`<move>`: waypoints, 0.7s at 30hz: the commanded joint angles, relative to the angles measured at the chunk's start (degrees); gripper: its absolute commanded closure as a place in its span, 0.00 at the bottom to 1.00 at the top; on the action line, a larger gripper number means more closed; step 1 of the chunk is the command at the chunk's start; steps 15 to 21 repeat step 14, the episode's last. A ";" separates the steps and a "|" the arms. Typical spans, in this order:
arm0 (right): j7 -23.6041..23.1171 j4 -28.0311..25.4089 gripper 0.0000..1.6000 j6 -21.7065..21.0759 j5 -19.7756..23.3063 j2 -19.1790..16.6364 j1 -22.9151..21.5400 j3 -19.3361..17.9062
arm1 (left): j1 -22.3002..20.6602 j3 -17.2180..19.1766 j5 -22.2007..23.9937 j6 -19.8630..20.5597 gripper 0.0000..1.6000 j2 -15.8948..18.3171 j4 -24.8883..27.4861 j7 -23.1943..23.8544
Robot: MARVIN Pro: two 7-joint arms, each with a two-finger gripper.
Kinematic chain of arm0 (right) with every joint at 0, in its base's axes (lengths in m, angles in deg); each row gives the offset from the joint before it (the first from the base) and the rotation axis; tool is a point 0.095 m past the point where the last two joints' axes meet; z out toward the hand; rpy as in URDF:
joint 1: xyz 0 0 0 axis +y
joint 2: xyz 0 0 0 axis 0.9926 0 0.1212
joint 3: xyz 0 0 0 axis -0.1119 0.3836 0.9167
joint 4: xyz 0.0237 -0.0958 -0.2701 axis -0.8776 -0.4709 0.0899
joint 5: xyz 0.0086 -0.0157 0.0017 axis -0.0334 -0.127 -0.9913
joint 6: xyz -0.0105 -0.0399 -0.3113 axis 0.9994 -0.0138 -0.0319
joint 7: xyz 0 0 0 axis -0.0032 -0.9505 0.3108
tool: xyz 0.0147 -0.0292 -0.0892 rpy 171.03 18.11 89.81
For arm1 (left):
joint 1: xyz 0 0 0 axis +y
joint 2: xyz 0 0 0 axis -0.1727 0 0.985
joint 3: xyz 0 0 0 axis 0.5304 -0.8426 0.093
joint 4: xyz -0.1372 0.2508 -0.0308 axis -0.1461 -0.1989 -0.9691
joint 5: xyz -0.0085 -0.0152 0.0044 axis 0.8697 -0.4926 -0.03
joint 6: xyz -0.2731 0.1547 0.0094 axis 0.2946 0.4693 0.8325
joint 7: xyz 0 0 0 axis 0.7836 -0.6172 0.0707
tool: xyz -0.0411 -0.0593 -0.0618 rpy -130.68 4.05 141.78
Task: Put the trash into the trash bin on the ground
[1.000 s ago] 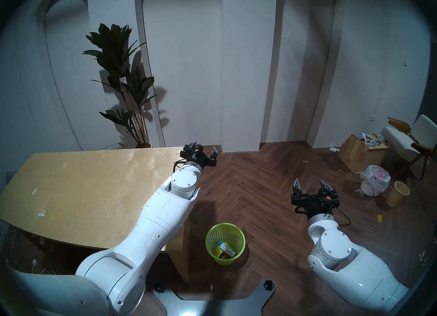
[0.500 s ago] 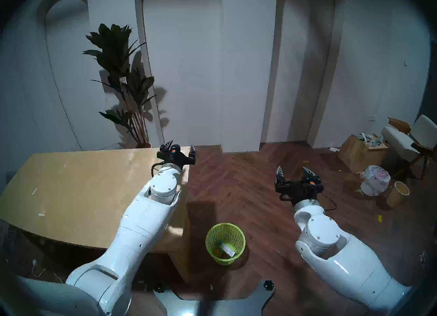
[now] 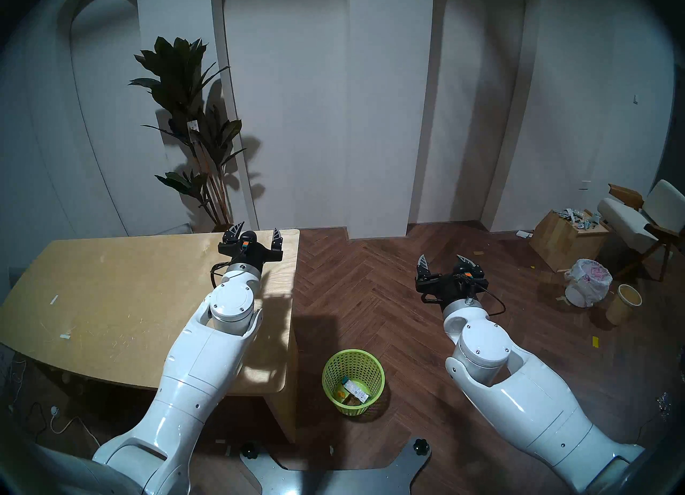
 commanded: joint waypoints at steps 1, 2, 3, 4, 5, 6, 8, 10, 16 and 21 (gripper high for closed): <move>-0.37 2.51 0.00 -1.22 -1.86 4.46 -6.95 0.46 | 3.43 0.30 0.19 0.68 0.00 1.10 7.08 0.38; -0.46 2.75 0.00 -1.31 -2.20 4.94 -6.83 0.25 | 3.58 0.33 0.19 0.67 0.00 1.16 7.09 0.39; -0.52 3.41 0.00 -1.54 -2.55 5.49 -7.41 0.37 | 4.11 0.39 0.22 0.87 0.00 1.29 7.86 0.45; -0.52 4.22 0.00 -1.79 -2.77 5.90 -8.37 0.74 | 4.78 0.45 0.27 1.18 0.00 1.46 8.98 0.53; -0.58 4.56 0.00 -1.90 -3.11 6.35 -8.49 0.63 | 5.01 0.48 0.29 1.27 0.00 1.53 9.23 0.56; -0.56 5.63 0.00 -2.20 -3.42 6.87 -9.73 1.10 | 5.86 0.56 0.36 1.79 0.00 1.74 10.67 0.66; -0.65 5.65 0.00 -2.18 -3.87 7.37 -9.21 0.63 | 5.79 0.57 0.36 1.77 0.00 1.75 10.32 0.69; -0.63 7.81 0.00 -2.62 -4.92 8.76 -11.22 1.15 | 7.28 0.78 0.56 3.21 0.00 2.15 12.83 1.15; -0.59 9.17 0.00 -2.82 -5.63 9.61 -12.40 1.43 | 8.13 0.94 0.70 4.19 0.00 2.39 14.30 1.57; -0.59 9.17 0.00 -2.82 -5.63 9.61 -12.40 1.43 | 8.13 0.94 0.70 4.19 0.00 2.39 14.30 1.57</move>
